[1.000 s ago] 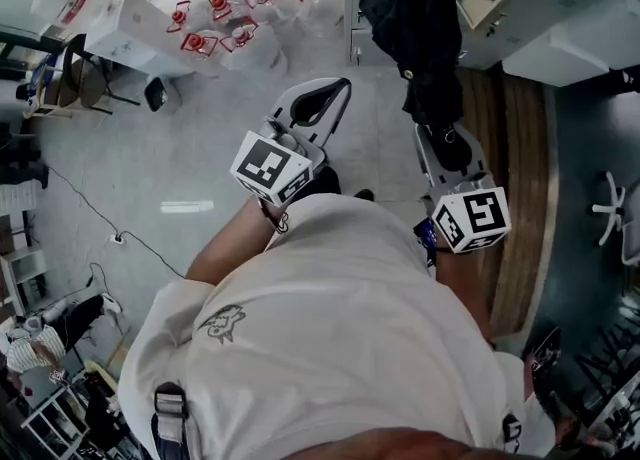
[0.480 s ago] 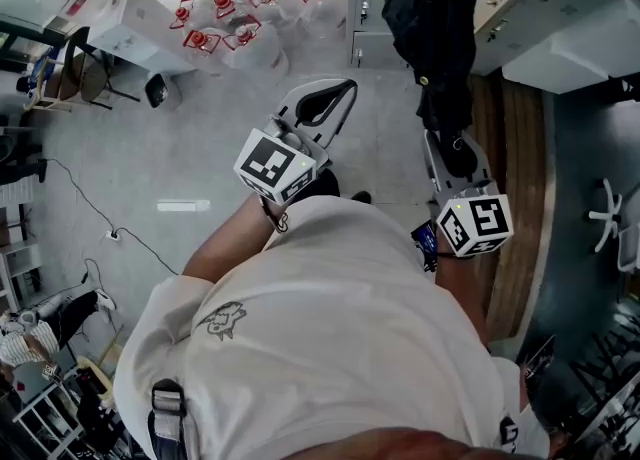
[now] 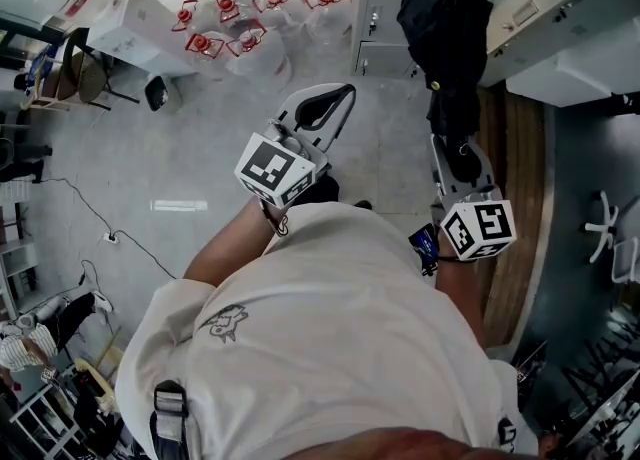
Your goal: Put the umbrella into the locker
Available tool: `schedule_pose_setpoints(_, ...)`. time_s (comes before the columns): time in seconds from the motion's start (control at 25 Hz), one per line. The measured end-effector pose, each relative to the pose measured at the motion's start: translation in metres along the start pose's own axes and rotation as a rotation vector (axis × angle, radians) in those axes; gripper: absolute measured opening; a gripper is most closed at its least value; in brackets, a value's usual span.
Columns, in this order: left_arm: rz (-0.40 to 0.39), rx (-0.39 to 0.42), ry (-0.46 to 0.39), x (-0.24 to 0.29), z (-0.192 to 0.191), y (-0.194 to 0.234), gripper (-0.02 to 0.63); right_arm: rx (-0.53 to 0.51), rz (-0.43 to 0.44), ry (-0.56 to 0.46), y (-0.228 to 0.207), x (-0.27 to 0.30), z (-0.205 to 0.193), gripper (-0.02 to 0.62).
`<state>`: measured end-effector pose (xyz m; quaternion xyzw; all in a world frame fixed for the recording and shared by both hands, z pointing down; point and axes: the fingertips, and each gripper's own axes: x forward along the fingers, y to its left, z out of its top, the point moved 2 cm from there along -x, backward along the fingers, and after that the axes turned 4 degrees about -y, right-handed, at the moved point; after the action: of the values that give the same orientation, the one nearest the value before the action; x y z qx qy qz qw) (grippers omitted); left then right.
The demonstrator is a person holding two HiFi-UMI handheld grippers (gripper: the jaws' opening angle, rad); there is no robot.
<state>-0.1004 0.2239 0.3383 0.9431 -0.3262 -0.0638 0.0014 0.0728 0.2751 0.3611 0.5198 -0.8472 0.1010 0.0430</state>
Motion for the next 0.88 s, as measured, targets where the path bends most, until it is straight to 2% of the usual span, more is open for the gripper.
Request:
schedule_pose_setpoints(0.52, -0.024, -0.015, -0.011, 0.012, 0.006, 0.142, 0.012, 0.031, -0.049, -0.012, -0.001, 0.136, 0.026, 0.138)
schedule_pose_setpoints(0.88, -0.027, -0.008, -0.016, 0.022, 0.008, 0.194, 0.012, 0.046, -0.079, -0.017, -0.009, 0.179, 0.035, 0.138)
